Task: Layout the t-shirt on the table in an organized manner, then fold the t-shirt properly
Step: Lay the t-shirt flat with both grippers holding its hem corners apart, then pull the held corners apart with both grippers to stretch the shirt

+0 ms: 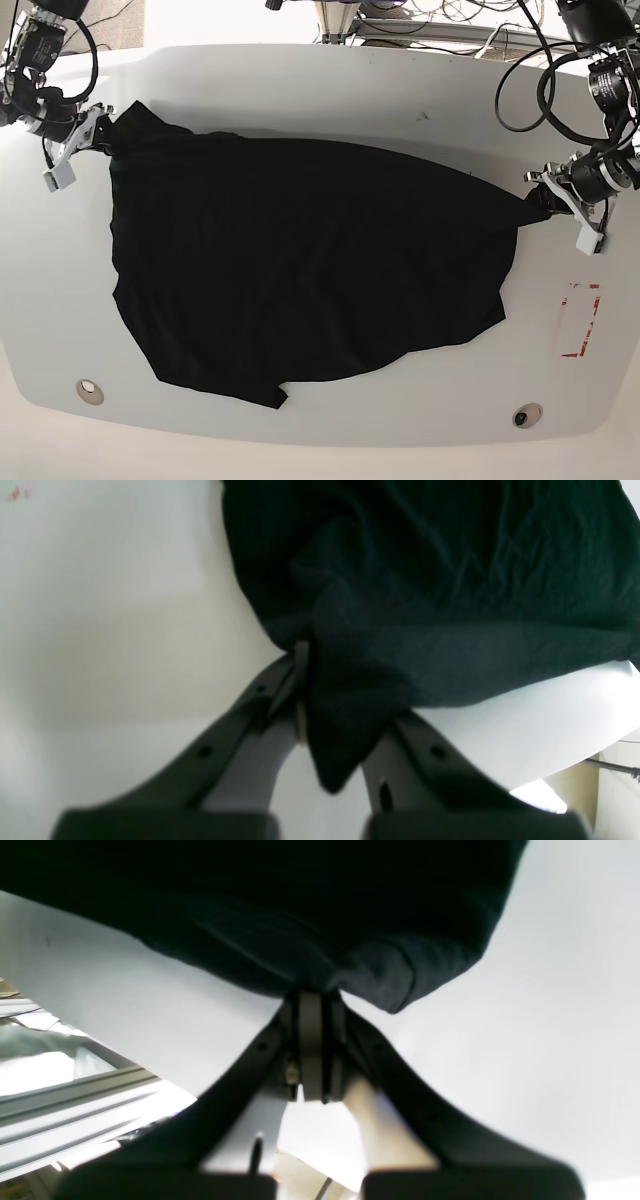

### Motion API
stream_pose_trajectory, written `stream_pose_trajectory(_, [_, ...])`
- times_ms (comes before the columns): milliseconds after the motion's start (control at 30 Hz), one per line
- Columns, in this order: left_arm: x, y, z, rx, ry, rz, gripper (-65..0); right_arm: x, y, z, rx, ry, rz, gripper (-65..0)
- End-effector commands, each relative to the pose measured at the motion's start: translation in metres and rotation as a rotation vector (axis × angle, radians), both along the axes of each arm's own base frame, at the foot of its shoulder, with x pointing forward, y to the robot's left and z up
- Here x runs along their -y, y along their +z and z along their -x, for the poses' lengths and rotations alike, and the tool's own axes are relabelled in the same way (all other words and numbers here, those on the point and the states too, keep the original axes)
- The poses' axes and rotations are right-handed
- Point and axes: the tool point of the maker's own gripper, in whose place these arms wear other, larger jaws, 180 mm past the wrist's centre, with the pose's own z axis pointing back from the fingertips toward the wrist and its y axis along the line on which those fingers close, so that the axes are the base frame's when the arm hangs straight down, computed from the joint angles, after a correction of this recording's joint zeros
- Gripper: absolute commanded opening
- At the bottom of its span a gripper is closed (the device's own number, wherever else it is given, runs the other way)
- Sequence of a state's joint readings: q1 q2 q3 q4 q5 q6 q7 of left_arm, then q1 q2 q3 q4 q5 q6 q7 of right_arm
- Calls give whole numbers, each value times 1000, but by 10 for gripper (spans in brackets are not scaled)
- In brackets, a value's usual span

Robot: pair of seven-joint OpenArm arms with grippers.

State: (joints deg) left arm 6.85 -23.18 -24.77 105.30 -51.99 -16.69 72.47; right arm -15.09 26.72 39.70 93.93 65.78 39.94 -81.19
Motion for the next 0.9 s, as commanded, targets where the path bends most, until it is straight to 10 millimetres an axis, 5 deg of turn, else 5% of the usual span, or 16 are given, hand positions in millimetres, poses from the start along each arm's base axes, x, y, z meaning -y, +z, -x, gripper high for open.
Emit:
stream_pose_trajectory(0, [-4, 2, 7, 14, 4, -3, -649, 2, 0, 6, 1, -5, 15, -648])
stream_pose_trajectory(700, [-31, -47, 88, -227, 38, -63, -650, 8, -39, 74, -213, -13, 77, -648])
stream_pose_trajectory(867, [-37, -50, 94, -248, 41, -101, -650, 8, -40, 77, -222, -13, 75, -648])
